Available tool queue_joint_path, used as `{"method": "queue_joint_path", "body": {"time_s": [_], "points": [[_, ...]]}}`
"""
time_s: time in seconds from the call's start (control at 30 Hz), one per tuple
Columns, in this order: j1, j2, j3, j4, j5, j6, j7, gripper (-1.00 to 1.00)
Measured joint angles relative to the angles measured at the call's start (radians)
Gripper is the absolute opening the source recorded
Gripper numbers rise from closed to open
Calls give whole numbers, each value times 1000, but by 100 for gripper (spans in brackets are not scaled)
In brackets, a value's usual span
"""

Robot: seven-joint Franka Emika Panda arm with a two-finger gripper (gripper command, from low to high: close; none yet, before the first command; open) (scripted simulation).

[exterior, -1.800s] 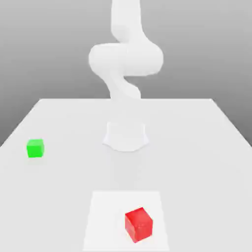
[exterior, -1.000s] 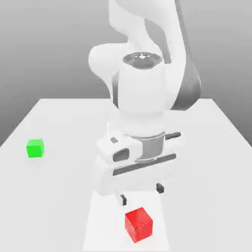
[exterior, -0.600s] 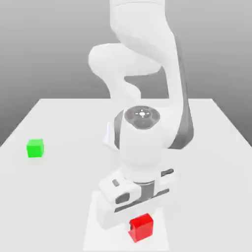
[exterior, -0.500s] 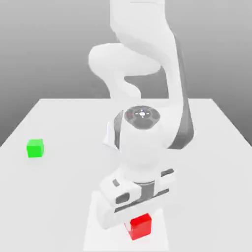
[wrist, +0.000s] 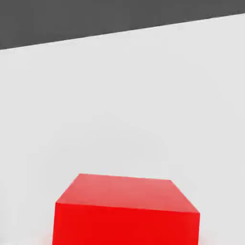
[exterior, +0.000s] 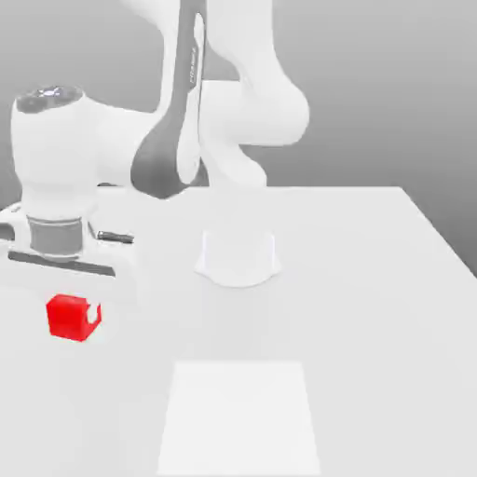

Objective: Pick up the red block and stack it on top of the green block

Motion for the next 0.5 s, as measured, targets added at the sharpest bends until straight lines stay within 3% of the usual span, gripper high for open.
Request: {"method": "queue_joint_path", "body": {"time_s": [0.37, 0.5], "points": [[-389, -144, -262, -146, -102, -5, 144, -100], [-402, -116, -299, -158, -74, 38, 132, -100]]}}
